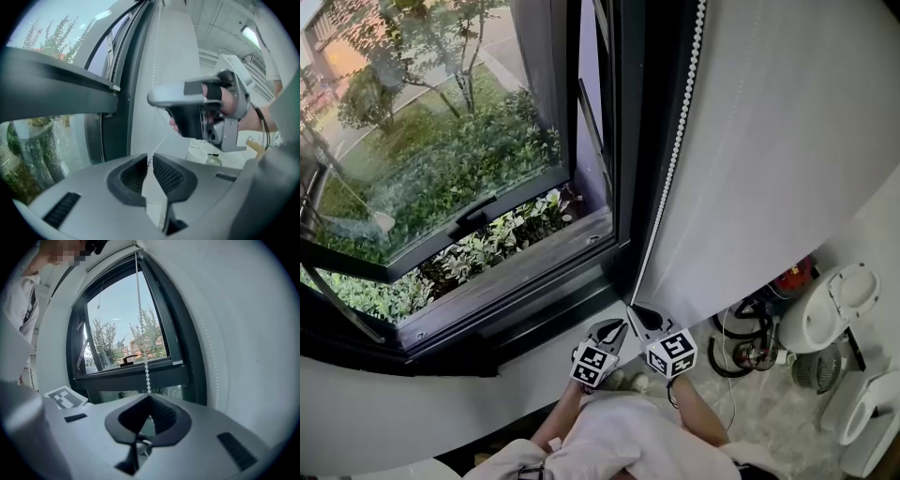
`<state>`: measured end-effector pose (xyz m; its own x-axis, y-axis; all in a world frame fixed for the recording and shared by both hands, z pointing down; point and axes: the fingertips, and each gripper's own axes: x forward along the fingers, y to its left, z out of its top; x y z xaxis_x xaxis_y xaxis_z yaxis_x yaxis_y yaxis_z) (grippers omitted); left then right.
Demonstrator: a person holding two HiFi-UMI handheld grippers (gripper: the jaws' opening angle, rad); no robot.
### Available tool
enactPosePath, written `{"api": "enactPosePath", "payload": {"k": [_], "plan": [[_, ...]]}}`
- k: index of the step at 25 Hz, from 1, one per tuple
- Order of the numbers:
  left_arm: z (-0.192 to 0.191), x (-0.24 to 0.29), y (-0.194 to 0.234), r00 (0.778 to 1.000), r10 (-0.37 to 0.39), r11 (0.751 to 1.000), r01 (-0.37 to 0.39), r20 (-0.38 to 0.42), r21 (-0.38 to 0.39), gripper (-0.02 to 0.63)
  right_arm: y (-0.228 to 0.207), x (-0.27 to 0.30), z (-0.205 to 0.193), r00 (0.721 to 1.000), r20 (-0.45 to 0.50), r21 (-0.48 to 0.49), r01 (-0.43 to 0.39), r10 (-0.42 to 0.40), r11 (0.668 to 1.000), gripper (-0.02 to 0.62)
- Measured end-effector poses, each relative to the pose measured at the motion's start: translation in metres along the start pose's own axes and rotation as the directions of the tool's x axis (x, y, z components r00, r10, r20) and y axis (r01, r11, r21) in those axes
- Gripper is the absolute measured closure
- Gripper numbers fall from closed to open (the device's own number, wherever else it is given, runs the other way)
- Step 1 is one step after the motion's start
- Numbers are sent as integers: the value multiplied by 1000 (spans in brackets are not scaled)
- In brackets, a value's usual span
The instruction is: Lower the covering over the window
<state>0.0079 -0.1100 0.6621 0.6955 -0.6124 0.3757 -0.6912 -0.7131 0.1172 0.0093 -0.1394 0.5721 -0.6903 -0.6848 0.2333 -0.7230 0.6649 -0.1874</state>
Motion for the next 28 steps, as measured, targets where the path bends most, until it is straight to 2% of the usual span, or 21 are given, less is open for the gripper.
{"api": "enactPosePath", "payload": {"k": [6, 9, 12, 20, 28], "plan": [[56, -25, 3, 996, -7, 999, 4, 89, 31, 520, -1, -2, 0, 1000, 7, 7, -2, 2, 1000, 598], [87, -40, 1, 991, -29, 998, 22, 128, 55, 515, -6, -4, -1, 1000, 9, 12, 8, -8, 1000, 598], [123, -55, -3, 980, -57, 997, 45, 192, 65, 515, -7, -5, -1, 1000, 5, 4, 9, -9, 1000, 598], [214, -78, -13, 939, -83, 990, 39, 334, 137, 515, -3, -6, 0, 1000, 5, 10, 1, -1, 1000, 598], [287, -85, -19, 915, -129, 969, 35, 383, 243, 515, 2, -6, -2, 1000, 6, 8, -4, 4, 1000, 598]]}}
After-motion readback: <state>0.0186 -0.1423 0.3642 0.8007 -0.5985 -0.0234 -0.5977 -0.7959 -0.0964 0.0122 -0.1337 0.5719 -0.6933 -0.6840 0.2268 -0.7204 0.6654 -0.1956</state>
